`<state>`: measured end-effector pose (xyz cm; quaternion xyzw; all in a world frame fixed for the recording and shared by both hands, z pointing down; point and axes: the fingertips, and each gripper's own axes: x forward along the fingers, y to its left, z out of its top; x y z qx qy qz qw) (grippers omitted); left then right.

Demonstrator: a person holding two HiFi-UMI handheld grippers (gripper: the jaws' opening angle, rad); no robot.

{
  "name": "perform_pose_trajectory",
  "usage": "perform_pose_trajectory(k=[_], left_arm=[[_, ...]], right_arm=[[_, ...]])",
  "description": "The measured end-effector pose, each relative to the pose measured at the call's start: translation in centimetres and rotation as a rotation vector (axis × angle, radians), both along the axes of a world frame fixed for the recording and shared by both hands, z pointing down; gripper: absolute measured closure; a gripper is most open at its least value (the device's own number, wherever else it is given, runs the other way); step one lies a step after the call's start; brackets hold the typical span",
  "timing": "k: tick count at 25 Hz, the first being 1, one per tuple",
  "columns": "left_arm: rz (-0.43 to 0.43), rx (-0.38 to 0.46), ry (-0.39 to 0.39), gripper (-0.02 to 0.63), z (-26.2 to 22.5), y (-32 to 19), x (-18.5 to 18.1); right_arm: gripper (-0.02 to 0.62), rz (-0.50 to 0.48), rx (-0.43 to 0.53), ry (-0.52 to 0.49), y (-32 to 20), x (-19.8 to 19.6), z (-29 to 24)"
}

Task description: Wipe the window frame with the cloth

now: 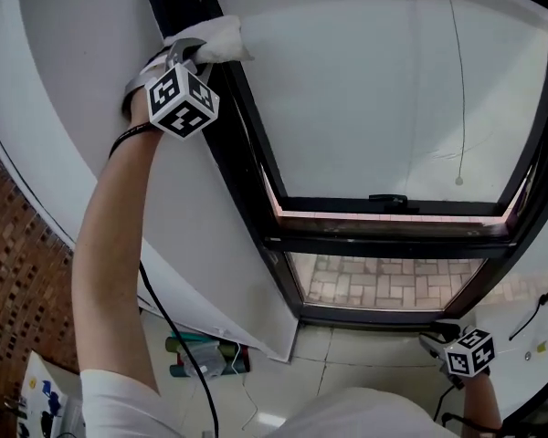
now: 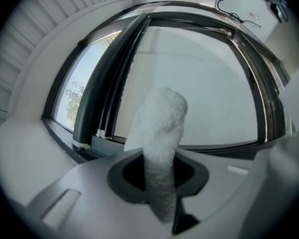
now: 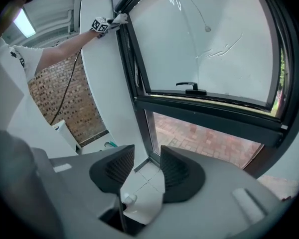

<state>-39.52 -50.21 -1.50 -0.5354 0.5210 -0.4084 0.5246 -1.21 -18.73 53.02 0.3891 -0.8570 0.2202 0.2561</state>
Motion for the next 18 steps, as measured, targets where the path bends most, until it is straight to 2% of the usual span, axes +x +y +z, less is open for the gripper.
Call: perform_pose_trajectory(k=[6, 14, 18], left_arm=[[0.001, -0.077, 0.008, 0.514, 8.2, 0.4, 0.2], [-0.008, -0.215, 0.067, 0.514, 22.9, 0.4, 0.6], [-0.022, -0.282, 0.068, 0.514, 31.2, 0.5, 0.4]], right_arm=[[0.431, -0.052, 0.007, 0.006, -1.3, -0.5, 0.0], [0.431, -0.095, -0.001, 0.006, -2.0, -1.6, 0.4], [0.431, -0.092, -0.005, 0.005, -1.9, -1.6, 0.3]])
